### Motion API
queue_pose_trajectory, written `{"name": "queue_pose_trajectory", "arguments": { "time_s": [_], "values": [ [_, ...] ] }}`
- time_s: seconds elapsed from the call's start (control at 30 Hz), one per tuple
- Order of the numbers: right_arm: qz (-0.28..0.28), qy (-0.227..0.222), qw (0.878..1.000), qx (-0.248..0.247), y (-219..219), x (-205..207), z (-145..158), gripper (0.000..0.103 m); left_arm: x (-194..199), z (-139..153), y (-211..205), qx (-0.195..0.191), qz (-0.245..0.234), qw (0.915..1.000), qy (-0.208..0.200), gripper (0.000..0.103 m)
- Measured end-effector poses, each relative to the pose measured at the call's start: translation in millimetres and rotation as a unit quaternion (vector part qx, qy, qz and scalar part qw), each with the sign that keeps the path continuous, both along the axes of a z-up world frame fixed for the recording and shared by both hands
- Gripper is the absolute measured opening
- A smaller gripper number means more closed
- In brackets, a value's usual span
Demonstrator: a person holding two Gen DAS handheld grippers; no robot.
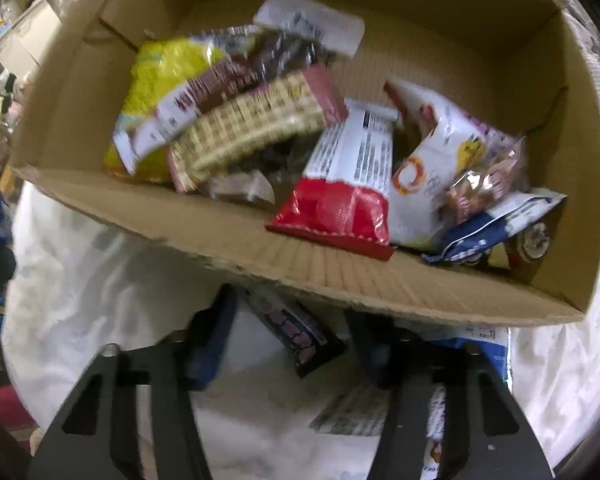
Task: Organize snacks
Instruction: 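Lift the blue bag with the left tool while the right grasps a white stick pack, then carry both snacks over the cardboard box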
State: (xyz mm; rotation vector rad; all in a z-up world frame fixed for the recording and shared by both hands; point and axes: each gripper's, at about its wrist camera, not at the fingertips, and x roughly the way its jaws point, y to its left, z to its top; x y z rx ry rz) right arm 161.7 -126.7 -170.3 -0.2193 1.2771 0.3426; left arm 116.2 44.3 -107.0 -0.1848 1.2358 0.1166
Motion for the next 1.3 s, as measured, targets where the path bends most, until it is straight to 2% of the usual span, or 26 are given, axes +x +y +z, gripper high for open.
{"name": "queue_pose_trajectory", "arguments": {
  "time_s": [0.07,0.13,0.2,0.43,0.63,0.7,0.87,0.97,1.1,1.17,1.3],
  "values": [
    [0.007,0.027,0.999,0.017,0,-1,-3,0.019,2,0,-2,0.003,-0.001,1.0,-0.001,0.033],
    [0.019,0.028,0.999,0.023,4,-7,1,0.018,3,1,-2,0.003,0.001,1.0,-0.003,0.033],
    [0.026,0.041,0.998,0.051,3,-15,7,0.018,3,2,-1,0.002,0.003,1.0,-0.005,0.033],
    [0.0,0.068,0.987,0.142,-26,-38,40,0.018,-1,11,9,0.009,0.019,0.9995,-0.022,0.033],
    [-0.001,0.056,0.98,0.193,-46,-59,81,0.018,-6,21,12,0.016,0.027,0.9986,-0.042,0.033],
    [-0.004,0.048,0.976,0.214,-54,-62,95,0.018,-9,29,10,0.015,0.025,0.9978,-0.06,0.033],
    [-0.038,0.021,0.955,0.295,-77,-65,120,0.018,-13,58,1,0.001,0.002,0.9943,-0.106,0.033],
    [-0.068,-0.02,0.94,0.335,-92,-64,142,0.018,-8,75,-3,-0.005,-0.01,0.9926,-0.121,0.033],
    [-0.106,-0.043,0.926,0.36,-127,-50,155,0.018,8,92,-7,-0.032,-0.031,0.992,-0.118,0.033],
    [-0.118,-0.047,0.924,0.362,-123,-35,152,0.018,19,96,-14,-0.043,-0.049,0.9925,-0.104,0.033],
    [-0.132,-0.052,0.923,0.356,-137,-17,159,0.018,39,104,-22,-0.033,-0.064,0.9914,-0.11,0.033]
  ]
}}
